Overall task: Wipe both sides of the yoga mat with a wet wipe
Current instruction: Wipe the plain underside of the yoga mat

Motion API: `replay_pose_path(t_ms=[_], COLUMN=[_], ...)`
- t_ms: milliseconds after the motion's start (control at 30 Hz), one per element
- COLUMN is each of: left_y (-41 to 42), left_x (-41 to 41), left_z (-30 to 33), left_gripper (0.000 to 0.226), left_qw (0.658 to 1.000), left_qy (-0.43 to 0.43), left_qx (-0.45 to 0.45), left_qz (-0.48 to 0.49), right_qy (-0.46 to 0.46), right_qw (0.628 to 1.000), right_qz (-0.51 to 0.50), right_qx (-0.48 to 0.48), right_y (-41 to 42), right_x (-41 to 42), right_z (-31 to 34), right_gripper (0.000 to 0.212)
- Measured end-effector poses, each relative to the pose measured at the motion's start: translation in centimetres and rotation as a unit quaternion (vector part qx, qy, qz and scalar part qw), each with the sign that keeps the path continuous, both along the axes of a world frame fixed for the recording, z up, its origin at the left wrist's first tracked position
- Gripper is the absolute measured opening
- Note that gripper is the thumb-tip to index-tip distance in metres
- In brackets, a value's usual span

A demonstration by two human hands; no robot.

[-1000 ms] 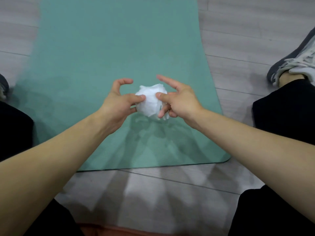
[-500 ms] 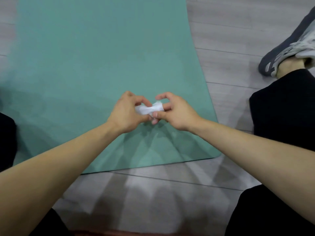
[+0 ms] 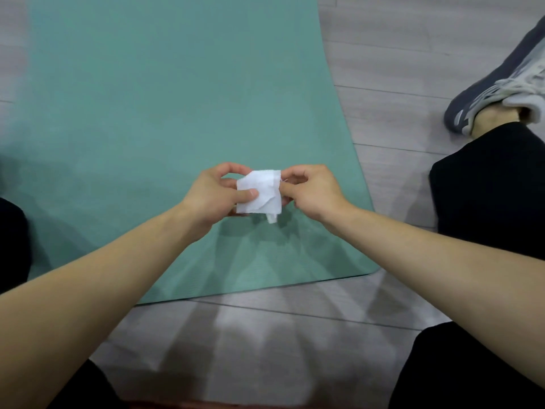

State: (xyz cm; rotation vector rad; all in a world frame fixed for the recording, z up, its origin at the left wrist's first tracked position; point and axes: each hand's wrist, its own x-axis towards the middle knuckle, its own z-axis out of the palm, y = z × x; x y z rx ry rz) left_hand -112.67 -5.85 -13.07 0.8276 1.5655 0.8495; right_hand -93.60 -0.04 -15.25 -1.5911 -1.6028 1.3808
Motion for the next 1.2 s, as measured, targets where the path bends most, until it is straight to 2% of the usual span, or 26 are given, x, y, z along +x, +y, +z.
replay_pose_path(t_ms=[100, 167, 233, 333, 400, 467, 533, 633, 733, 833, 1000, 1033, 1100, 1167, 1200], left_y=[0.0, 0.1, 0.2, 0.1, 0.1, 0.6, 1.6, 3.5, 4.6, 4.8, 4.4, 4.4, 4.5, 4.5, 4.5], left_x=[0.0, 0.0, 0.0, 0.1, 0.0, -0.6, -1.5, -2.7, -3.4, -3.9, -3.8, -3.7, -3.8, -4.0, -4.0], left_z=[-0.1, 0.0, 0.1, -0.6, -1.3, -1.7, -1.8, -2.1, -2.7, -3.2, -3.2, -3.2, -3.1, -2.7, -2.6], left_gripper=[0.045, 0.042, 0.034, 0.03, 0.037, 0.058, 0.093, 0.144, 0.161, 0.161, 0.161, 0.161, 0.162, 0.161, 0.161], left_qw=[0.99, 0.971, 0.951, 0.898, 0.861, 0.82, 0.769, 0.714, 0.731, 0.735, 0.715, 0.712, 0.708, 0.707, 0.705], left_qy=[0.131, 0.218, 0.271, 0.378, 0.426, 0.47, 0.533, 0.596, 0.563, 0.561, 0.593, 0.596, 0.601, 0.6, 0.601], left_qx=[0.04, 0.065, 0.084, 0.106, 0.093, 0.062, 0.035, -0.033, -0.104, -0.102, -0.072, -0.069, -0.064, -0.063, -0.061], left_qz=[-0.037, -0.077, -0.12, -0.2, -0.261, -0.32, -0.352, -0.367, -0.371, -0.367, -0.363, -0.364, -0.366, -0.369, -0.37], right_qy=[0.083, 0.113, 0.066, -0.029, -0.121, -0.191, -0.257, -0.348, -0.349, -0.364, -0.273, -0.244, -0.159, -0.119, -0.126], right_qw=[0.994, 0.987, 0.992, 0.996, 0.984, 0.961, 0.932, 0.887, 0.875, 0.856, 0.913, 0.92, 0.923, 0.882, 0.865], right_qz=[0.027, 0.062, 0.069, 0.082, 0.119, 0.145, 0.13, 0.079, 0.07, 0.089, -0.035, -0.004, 0.148, 0.298, 0.32], right_qx=[-0.063, -0.098, -0.081, -0.026, 0.049, 0.141, 0.218, 0.293, 0.328, 0.356, 0.302, 0.306, 0.319, 0.346, 0.365], right_y=[-0.3, -0.6, -0.8, -1.1, -0.6, 1.5, 5.1, 11.0, 13.6, 13.4, 11.5, 8.9, 2.9, 1.2, 3.0], right_x=[-0.7, -0.9, -0.8, -0.3, 0.6, 1.9, 3.7, 6.4, 7.5, 7.1, 4.0, 2.1, -1.3, -1.9, -1.3], right_z=[0.1, 0.3, -0.1, -0.8, -0.6, -0.2, -0.2, -0.8, -4.0, -8.6, -8.8, -8.8, -8.6, -7.9, -7.6], right_gripper=[0.013, 0.034, 0.054, 0.03, 0.024, 0.018, 0.013, 0.023, 0.043, 0.03, 0.027, 0.027, 0.027, 0.027, 0.025])
